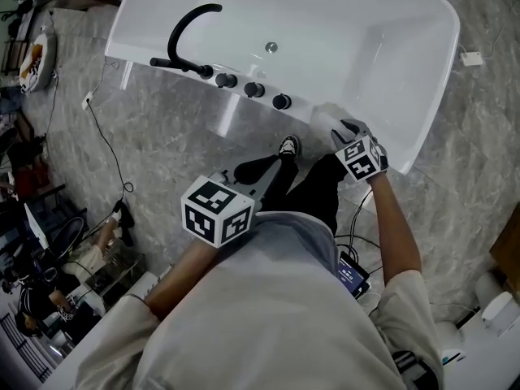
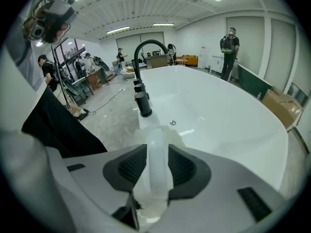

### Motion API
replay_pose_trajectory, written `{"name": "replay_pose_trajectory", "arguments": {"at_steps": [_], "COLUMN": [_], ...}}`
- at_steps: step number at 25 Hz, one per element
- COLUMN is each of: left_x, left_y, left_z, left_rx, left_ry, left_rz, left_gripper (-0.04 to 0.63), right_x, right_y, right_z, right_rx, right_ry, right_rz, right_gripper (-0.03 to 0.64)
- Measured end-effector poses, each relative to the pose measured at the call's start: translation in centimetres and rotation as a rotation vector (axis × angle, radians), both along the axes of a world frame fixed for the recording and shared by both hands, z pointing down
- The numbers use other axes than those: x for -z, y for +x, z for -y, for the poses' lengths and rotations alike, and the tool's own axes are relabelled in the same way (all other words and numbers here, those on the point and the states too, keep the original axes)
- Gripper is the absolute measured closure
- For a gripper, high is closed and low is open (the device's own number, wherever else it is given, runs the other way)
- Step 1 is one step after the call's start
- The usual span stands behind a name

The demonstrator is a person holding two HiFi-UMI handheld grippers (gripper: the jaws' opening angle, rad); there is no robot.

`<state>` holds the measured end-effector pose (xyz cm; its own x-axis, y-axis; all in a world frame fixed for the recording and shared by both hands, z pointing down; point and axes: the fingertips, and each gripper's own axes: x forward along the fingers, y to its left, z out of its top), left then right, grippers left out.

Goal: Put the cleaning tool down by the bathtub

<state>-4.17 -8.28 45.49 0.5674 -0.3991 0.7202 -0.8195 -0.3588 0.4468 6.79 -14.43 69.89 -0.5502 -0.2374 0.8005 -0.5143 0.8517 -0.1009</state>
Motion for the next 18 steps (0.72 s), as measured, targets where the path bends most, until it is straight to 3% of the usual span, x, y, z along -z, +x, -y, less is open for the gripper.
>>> {"name": "replay_pose_trajectory", "arguments": {"at_steps": [18], "left_x": [0.9], "left_y": [-0.1], "left_z": [0.7], "left_rx": [-0.015], "left_ry": [0.027], "left_rz": [-0.052], "left_gripper": [0.586], "right_x": [2.3], "right_y": [0.9], "right_z": [-0.9], "right_rx": [-0.058], "right_ry": [-0.003], "right_rz": [-0.003], "right_gripper": [0.488]}}
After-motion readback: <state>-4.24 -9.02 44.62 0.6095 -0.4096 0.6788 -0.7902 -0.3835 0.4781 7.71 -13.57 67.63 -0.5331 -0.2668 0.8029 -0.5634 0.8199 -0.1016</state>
